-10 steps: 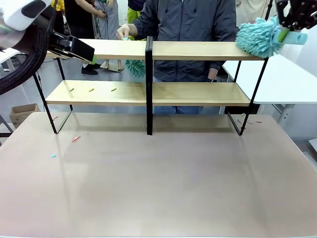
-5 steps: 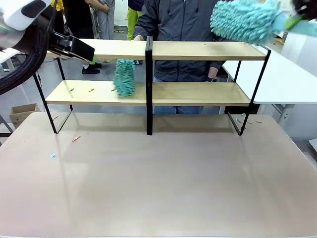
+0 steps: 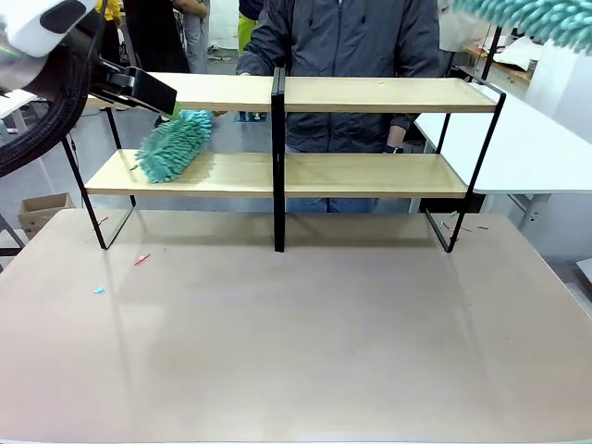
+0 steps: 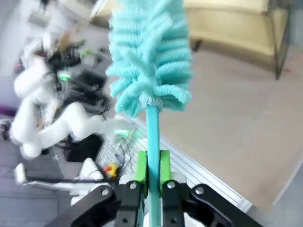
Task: Clean the shelves.
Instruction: Clean another randomly selected level of the Shelf with the Duster.
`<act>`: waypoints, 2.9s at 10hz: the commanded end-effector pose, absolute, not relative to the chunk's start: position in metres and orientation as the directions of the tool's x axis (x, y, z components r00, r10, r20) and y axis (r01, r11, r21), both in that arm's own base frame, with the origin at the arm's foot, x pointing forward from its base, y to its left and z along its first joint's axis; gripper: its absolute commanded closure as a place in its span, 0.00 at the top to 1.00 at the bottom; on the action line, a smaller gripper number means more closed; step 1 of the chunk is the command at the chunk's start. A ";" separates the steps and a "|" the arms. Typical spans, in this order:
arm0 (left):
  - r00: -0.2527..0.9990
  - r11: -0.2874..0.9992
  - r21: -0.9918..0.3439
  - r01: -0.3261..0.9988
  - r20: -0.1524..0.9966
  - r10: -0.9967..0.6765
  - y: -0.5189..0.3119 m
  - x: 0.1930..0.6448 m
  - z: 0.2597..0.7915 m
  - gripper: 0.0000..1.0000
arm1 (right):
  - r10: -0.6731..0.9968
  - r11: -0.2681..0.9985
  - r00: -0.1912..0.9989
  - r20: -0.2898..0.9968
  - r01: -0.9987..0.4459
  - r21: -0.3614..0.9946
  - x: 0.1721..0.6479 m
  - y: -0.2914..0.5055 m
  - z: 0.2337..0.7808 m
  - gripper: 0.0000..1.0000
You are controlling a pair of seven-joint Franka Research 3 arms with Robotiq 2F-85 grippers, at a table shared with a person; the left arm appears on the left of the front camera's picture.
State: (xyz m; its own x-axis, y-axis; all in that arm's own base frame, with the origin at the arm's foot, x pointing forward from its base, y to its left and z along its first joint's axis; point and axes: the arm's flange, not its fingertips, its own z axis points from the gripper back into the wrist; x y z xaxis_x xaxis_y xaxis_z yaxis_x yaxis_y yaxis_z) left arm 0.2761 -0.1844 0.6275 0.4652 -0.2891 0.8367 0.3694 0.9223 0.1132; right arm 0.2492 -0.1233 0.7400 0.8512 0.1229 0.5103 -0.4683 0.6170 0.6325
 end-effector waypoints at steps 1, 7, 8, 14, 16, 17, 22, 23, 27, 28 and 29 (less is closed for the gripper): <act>0.460 0.924 0.119 0.363 0.840 -0.288 -0.183 0.276 0.628 1.00 | 0.204 0.458 0.790 0.578 -0.599 0.657 0.248 -0.150 0.732 0.12; 0.460 0.924 0.119 0.363 0.840 -0.288 -0.183 0.276 0.628 1.00 | 0.208 0.462 0.745 0.633 -0.646 0.608 0.224 -0.179 0.708 0.12; 0.460 0.924 0.119 0.363 0.840 -0.288 -0.183 0.276 0.628 1.00 | 0.208 0.462 0.745 0.633 -0.646 0.608 0.224 -0.179 0.708 0.12; 0.460 0.924 0.119 0.363 0.840 -0.288 -0.183 0.276 0.628 1.00 | 0.247 0.614 0.734 0.633 -0.624 0.484 0.284 -0.104 0.711 0.12; 0.460 0.924 0.119 0.363 0.840 -0.288 -0.183 0.276 0.628 1.00 | 0.291 0.706 0.711 0.640 -0.611 0.357 0.326 -0.027 0.738 0.12; 0.460 0.924 0.119 0.363 0.840 -0.288 -0.183 0.276 0.628 1.00 | 0.318 0.792 0.729 0.607 -0.556 0.252 0.353 0.012 0.737 0.12; 0.460 0.924 0.119 0.363 0.840 -0.288 -0.183 0.276 0.628 1.00 | 0.425 0.761 0.677 0.601 -0.627 0.167 0.363 0.057 0.728 0.12; 0.460 0.924 0.119 0.363 0.840 -0.288 -0.183 0.276 0.628 1.00 | 0.356 0.848 0.771 0.529 -0.504 0.163 0.360 0.067 0.720 0.12; 0.460 0.924 0.119 0.363 0.840 -0.288 -0.183 0.276 0.628 1.00 | 0.097 0.966 0.884 0.457 -0.195 0.171 0.420 0.116 0.740 0.12; 0.460 0.924 0.119 0.363 0.840 -0.288 -0.183 0.276 0.628 1.00 | 0.060 0.976 0.908 0.414 -0.141 0.167 0.434 0.124 0.736 0.12; 0.460 0.924 0.119 0.363 0.840 -0.288 -0.183 0.276 0.628 1.00 | 0.055 0.979 0.923 0.381 -0.124 0.160 0.450 0.131 0.733 0.12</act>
State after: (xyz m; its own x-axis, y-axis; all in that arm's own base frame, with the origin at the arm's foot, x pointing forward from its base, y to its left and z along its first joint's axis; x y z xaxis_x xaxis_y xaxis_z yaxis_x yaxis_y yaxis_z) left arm 0.2766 -0.1841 0.6273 0.4663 -0.2883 0.8363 0.3690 0.9226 0.1123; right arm 0.4361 0.1253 0.7205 0.9026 0.0800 0.4230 -0.1672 0.9706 0.1731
